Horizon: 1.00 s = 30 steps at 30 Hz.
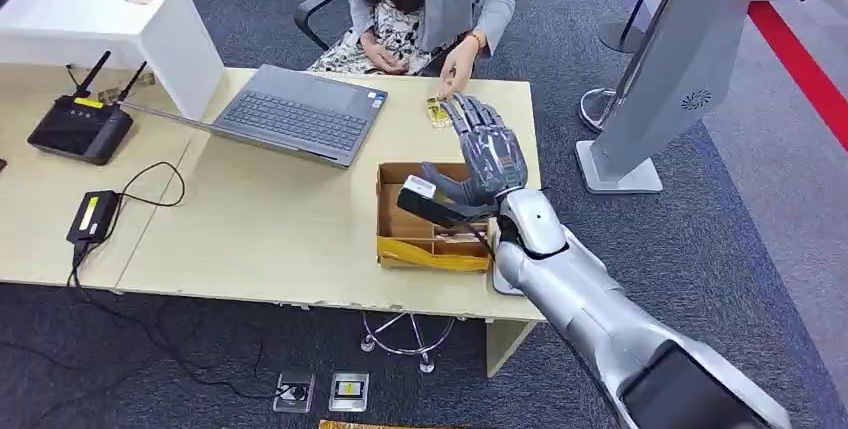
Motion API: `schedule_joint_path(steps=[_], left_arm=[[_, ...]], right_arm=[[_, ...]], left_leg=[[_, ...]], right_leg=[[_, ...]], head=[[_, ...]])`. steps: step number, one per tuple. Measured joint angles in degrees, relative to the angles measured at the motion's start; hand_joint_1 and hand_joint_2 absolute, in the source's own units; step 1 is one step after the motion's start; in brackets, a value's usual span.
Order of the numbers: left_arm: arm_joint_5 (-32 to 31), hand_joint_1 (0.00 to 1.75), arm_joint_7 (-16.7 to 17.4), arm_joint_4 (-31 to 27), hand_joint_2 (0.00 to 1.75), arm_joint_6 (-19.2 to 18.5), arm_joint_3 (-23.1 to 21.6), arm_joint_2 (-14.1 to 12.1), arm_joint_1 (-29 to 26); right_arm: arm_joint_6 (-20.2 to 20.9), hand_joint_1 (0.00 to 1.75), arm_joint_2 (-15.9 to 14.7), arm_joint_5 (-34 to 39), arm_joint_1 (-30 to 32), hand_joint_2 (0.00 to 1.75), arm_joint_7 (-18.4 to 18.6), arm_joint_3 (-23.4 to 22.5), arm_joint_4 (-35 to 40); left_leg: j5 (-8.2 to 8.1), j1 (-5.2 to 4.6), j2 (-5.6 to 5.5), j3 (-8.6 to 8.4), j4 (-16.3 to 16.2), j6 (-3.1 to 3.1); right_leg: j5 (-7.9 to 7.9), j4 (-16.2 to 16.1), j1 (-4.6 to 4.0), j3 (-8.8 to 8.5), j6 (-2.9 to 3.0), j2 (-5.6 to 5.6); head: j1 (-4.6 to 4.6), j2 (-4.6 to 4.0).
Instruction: Pass the card to the sensor for recognition and then transmit it.
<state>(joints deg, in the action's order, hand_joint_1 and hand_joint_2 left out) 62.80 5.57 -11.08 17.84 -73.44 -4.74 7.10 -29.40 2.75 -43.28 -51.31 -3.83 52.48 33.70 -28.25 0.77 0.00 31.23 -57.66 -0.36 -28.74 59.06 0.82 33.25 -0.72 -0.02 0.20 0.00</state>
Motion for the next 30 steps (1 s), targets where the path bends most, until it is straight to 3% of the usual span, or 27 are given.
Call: schedule_joint_path(steps=[4, 9, 10, 13, 17, 23, 30], left_arm=[[0.8, 0.0, 0.6, 0.0, 0.0, 0.1, 0.0, -0.1, 0.0], [1.4, 0.0, 1.0, 0.1, 0.0, 0.0, 0.0, -0.4, -0.2], [1.6, 0.0, 1.0, 0.2, 0.0, 0.0, 0.0, -0.5, -0.1], [2.5, 0.0, 1.0, 0.2, 0.0, 0.0, 0.0, -0.8, -0.2], [3.7, 0.0, 1.0, 0.3, 0.0, 0.6, 0.0, -1.1, -0.3], [4.9, 0.0, 0.9, 0.3, 0.0, 2.2, 0.2, -1.1, -0.3], [5.4, 0.0, 0.9, 0.3, 0.0, 2.9, 0.3, -1.1, -0.3]], right_arm=[[2.4, 0.0, -0.8, 0.2, 2.4, 0.0, 2.5, -1.1, 3.4], [4.9, 0.0, -3.9, 0.3, 6.4, 0.0, 5.6, -2.7, 12.7], [5.5, 0.0, -4.6, 0.3, 7.1, 1.75, 6.7, -3.0, 14.2], [8.1, 0.0, -7.6, 0.1, 10.9, 1.75, 12.2, -4.2, 22.5], [9.6, 0.0, -11.9, 0.1, 16.0, 1.75, 16.7, -5.4, 34.2], [12.0, 0.0, -15.2, -2.1, 21.9, 1.75, 20.1, -5.7, 47.3], [13.2, 0.0, -16.0, -4.3, 26.4, 1.75, 21.6, -5.4, 55.2]], left_leg=[[0.0, 0.0, 0.01, -0.04, 0.0, 0.0], [-0.02, -0.01, 0.11, -0.03, 0.0, 0.0], [-0.02, -0.01, 0.11, -0.04, 0.0, 0.0], [-0.02, -0.01, 0.03, -0.01, 0.0, 0.01], [-0.09, -0.01, 0.12, -0.02, 0.0, -0.03], [-0.1, 0.0, 0.12, -0.03, 0.0, -0.03], [-0.1, 0.01, 0.12, -0.03, 0.0, -0.03]], right_leg=[[0.0, 0.0, 0.0, 0.0, 0.0, -0.01], [0.0, 0.0, 0.01, 0.04, 0.0, -0.06], [0.0, 0.0, 0.01, 0.04, 0.0, -0.08], [-0.01, 0.0, 0.0, 0.02, 0.0, 0.02], [-0.01, 0.0, 0.01, 0.05, 0.0, -0.08], [-0.01, 0.0, 0.0, 0.05, 0.01, -0.07], [-0.01, 0.0, -0.01, 0.04, 0.01, -0.08]], head=[[0.0, -0.02], [-0.02, -0.02], [0.02, -0.02], [-0.02, -0.02], [0.0, -0.02], [0.02, 0.0], [0.0, -0.02]])
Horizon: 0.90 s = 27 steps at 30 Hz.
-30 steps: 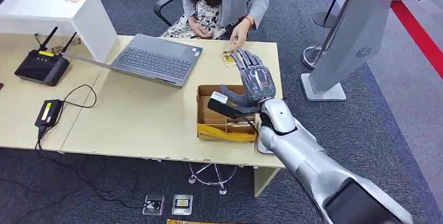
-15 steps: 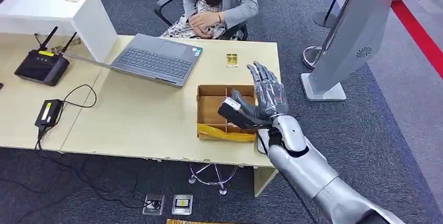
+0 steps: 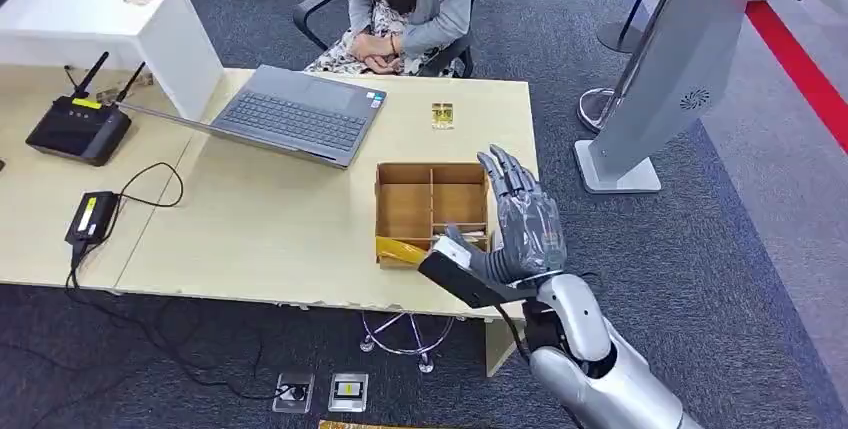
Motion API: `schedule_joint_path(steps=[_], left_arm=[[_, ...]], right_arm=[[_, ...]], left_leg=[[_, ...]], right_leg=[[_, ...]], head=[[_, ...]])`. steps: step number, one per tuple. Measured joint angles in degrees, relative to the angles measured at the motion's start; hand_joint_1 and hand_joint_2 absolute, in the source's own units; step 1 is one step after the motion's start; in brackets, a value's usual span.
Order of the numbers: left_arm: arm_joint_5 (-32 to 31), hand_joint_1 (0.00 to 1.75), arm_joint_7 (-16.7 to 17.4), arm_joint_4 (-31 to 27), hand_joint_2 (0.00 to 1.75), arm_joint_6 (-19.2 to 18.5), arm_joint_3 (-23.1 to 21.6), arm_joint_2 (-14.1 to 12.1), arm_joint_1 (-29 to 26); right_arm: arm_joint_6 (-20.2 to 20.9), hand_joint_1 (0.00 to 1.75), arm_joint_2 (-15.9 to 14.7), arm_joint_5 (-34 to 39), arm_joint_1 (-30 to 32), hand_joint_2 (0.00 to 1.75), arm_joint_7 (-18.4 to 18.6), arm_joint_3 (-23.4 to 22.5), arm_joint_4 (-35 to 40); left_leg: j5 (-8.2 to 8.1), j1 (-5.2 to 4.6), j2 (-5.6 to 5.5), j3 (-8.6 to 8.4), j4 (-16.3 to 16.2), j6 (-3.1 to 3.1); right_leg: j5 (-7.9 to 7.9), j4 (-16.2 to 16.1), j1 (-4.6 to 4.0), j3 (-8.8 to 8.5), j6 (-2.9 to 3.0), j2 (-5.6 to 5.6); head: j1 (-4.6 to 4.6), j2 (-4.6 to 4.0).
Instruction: Pass the card to the sensor for recognition and then transmit it.
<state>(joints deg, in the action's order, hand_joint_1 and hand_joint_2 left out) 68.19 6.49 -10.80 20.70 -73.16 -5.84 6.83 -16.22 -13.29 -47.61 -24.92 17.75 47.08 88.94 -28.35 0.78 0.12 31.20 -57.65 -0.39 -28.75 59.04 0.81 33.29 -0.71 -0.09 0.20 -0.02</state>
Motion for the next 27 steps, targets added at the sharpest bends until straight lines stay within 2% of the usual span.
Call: schedule_joint_path(steps=[12, 19, 27], left_arm=[[0.0, 0.0, 0.7, 0.0, 0.0, 0.7, 0.1, 0.7, 0.1], [-0.5, 0.0, 0.9, 0.0, 0.0, 0.4, 0.1, 1.1, 0.2], [-1.3, 0.0, 1.3, 0.0, 0.0, -0.4, 0.0, 1.2, 0.2]], right_arm=[[-0.2, 0.0, 0.5, -3.1, 3.1, 1.75, 0.4, 3.1, 0.4], [-0.4, 0.0, 1.7, -9.9, 3.3, 1.75, 1.1, 4.9, -2.5], [3.6, 0.0, 3.2, -17.6, 3.2, 1.75, 1.9, 5.7, -4.7]], left_leg=[[0.0, 0.0, -0.01, 0.04, 0.0, 0.0], [0.0, 0.0, -0.02, 0.05, 0.0, 0.0], [0.0, 0.0, -0.02, 0.05, 0.0, 0.0]], right_leg=[[-0.01, 0.0, 0.0, 0.0, 0.01, 0.01], [-0.02, 0.0, 0.0, 0.0, 0.02, 0.01], [-0.02, 0.0, 0.0, 0.0, 0.03, 0.02]], head=[[0.0, 0.0], [0.02, 0.0], [0.0, 0.0]])
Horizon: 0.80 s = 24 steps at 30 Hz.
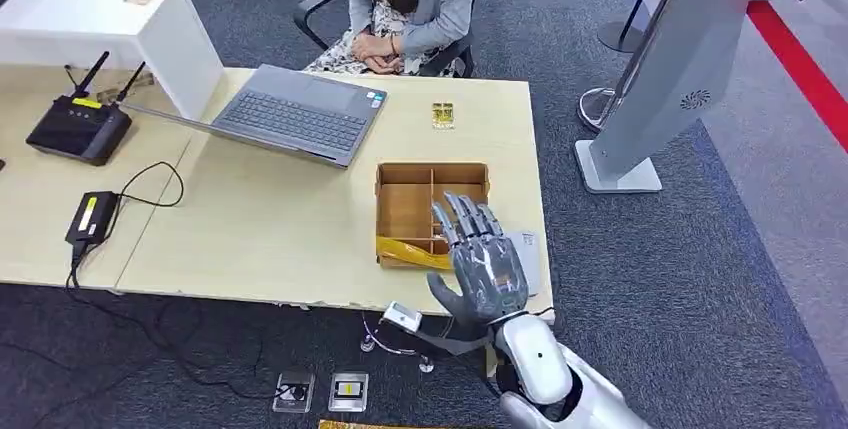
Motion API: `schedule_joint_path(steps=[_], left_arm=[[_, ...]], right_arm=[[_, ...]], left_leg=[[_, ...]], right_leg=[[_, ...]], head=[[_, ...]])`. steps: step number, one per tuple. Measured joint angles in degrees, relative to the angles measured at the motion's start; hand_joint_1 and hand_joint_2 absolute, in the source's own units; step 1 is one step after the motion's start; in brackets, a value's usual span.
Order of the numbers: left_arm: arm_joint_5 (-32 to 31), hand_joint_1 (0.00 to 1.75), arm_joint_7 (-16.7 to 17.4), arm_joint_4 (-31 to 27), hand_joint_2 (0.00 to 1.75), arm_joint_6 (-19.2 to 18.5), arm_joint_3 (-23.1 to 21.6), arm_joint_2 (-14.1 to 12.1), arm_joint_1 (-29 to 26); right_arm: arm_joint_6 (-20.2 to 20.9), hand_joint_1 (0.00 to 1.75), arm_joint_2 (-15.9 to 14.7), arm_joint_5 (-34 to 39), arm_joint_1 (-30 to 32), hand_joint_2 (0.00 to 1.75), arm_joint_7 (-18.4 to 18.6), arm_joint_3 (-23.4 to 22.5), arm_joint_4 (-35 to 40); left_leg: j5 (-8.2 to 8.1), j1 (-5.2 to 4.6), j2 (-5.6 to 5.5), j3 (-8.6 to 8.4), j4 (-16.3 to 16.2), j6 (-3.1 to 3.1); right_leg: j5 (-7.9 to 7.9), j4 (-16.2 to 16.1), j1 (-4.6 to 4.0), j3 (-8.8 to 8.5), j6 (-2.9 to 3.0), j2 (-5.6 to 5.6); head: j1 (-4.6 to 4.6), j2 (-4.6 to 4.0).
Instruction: Pass the card to the sensor for recognition and then transmit it.
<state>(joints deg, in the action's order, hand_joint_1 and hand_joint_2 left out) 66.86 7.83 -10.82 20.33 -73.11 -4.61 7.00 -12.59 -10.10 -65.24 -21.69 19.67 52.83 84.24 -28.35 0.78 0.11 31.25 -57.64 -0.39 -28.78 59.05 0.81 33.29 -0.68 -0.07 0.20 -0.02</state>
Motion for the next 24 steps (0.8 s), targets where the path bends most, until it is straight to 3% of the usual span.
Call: schedule_joint_path(steps=[24], left_arm=[[-1.6, 0.0, 0.3, 0.0, 0.0, -1.8, 0.0, 0.1, 0.1]], right_arm=[[3.4, 0.0, 6.4, -2.0, -2.4, 1.75, 0.3, 0.3, -9.2]], left_leg=[[0.01, 0.0, 0.0, -0.01, 0.0, 0.0]], right_leg=[[0.0, 0.0, 0.0, 0.0, 0.0, -0.01]], head=[[0.0, 0.0]])
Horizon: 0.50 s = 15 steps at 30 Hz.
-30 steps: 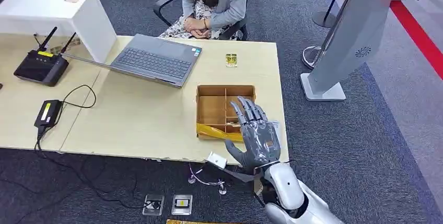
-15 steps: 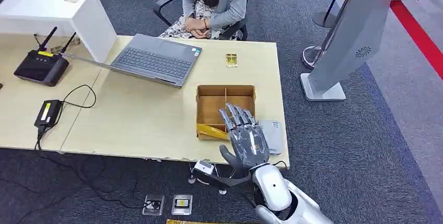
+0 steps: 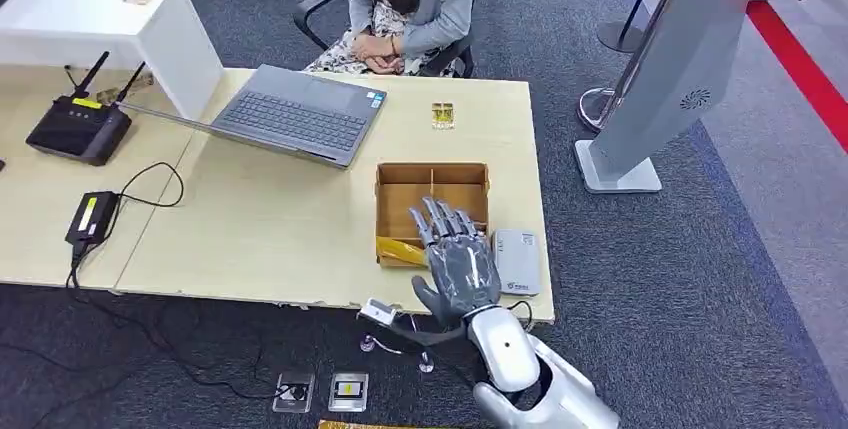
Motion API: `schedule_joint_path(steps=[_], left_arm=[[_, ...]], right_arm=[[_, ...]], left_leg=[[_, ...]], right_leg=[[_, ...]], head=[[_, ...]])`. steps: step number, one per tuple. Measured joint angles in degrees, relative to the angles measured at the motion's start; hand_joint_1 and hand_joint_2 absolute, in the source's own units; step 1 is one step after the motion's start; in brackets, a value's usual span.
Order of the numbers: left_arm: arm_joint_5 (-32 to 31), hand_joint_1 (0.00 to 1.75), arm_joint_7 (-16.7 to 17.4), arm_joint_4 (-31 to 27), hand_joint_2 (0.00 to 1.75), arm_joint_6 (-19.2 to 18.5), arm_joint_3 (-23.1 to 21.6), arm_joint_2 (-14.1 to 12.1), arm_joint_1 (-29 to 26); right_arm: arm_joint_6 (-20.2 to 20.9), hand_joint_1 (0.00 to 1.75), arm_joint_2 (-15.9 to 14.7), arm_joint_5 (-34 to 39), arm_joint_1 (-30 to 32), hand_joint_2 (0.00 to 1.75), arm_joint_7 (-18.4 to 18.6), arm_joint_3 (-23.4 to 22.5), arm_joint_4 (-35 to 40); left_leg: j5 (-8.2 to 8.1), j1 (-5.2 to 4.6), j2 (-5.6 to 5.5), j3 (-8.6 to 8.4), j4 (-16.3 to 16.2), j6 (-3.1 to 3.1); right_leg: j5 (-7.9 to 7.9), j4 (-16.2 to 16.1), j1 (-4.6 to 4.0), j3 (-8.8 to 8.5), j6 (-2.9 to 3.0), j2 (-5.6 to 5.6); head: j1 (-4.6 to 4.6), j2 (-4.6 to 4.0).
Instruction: Pass the card to the sensor for recognition and then transmit it.
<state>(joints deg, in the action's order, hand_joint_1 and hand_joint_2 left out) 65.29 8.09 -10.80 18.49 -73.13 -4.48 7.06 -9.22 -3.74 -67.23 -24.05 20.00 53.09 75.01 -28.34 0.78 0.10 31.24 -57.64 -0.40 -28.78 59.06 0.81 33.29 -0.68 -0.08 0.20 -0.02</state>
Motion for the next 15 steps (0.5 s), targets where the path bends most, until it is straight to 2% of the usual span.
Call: schedule_joint_path(steps=[7, 15], left_arm=[[-0.1, 0.0, 0.2, 0.0, 0.0, -0.1, 0.0, 0.0, 0.0], [-0.1, 0.0, 0.3, 0.0, 0.0, -0.5, 0.0, -0.1, 0.0]], right_arm=[[0.0, 0.0, 1.8, 0.6, -1.3, 1.75, -0.2, -0.2, -3.3], [-0.1, 0.0, 2.4, 1.1, -1.8, 1.75, -0.2, -0.6, -5.8]], left_leg=[[0.0, 0.0, 0.0, 0.0, 0.0, 0.0], [0.0, 0.0, 0.0, 0.01, 0.0, 0.0]], right_leg=[[0.0, 0.0, 0.0, 0.0, 0.0, 0.0], [0.0, 0.0, 0.0, 0.0, 0.0, 0.01]], head=[[0.02, 0.0], [0.02, 0.0]])
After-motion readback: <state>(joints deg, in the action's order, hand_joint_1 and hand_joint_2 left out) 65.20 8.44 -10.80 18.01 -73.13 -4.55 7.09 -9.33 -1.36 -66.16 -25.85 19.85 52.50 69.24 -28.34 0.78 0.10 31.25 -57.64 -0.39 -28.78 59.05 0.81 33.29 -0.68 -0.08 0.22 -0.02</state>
